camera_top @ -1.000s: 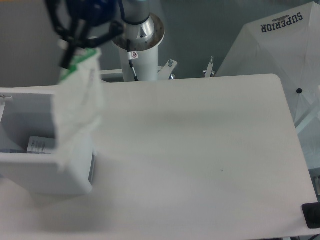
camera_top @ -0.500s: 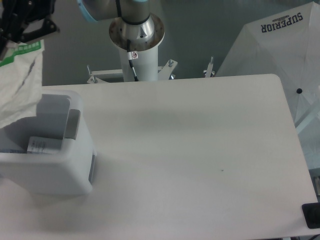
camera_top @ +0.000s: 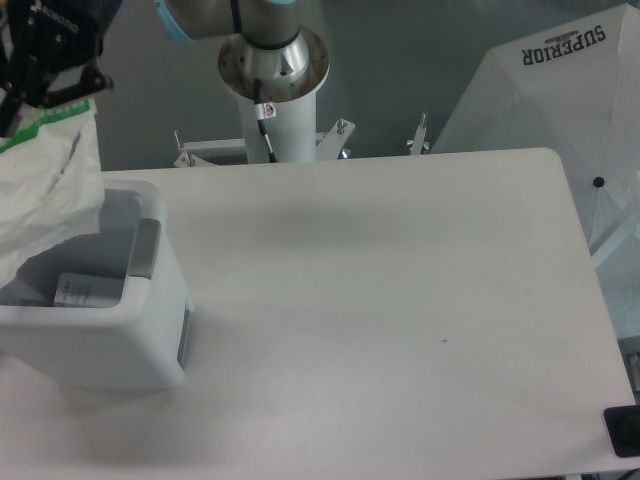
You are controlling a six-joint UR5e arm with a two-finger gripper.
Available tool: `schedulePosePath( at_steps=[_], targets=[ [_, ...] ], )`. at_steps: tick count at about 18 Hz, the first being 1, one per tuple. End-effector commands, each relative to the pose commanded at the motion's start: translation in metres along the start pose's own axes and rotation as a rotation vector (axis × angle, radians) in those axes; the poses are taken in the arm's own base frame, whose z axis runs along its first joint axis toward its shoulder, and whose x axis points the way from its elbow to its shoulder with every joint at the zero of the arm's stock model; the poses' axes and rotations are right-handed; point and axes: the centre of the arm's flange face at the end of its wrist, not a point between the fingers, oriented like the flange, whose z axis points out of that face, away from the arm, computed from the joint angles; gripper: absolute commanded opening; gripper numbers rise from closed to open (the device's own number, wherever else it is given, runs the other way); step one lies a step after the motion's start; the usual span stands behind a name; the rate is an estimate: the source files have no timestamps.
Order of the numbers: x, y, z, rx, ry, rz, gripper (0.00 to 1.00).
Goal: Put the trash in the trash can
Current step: 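Lower the bag into the bin and release it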
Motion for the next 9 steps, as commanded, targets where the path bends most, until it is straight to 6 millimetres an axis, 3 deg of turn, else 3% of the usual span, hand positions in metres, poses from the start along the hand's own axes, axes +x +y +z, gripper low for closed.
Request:
schedulePosePath(
  at_steps=[9],
  targets=[
    [-0.018, 0.007, 0.025, -0.039, 0.008, -0.029, 0.00]
  ],
)
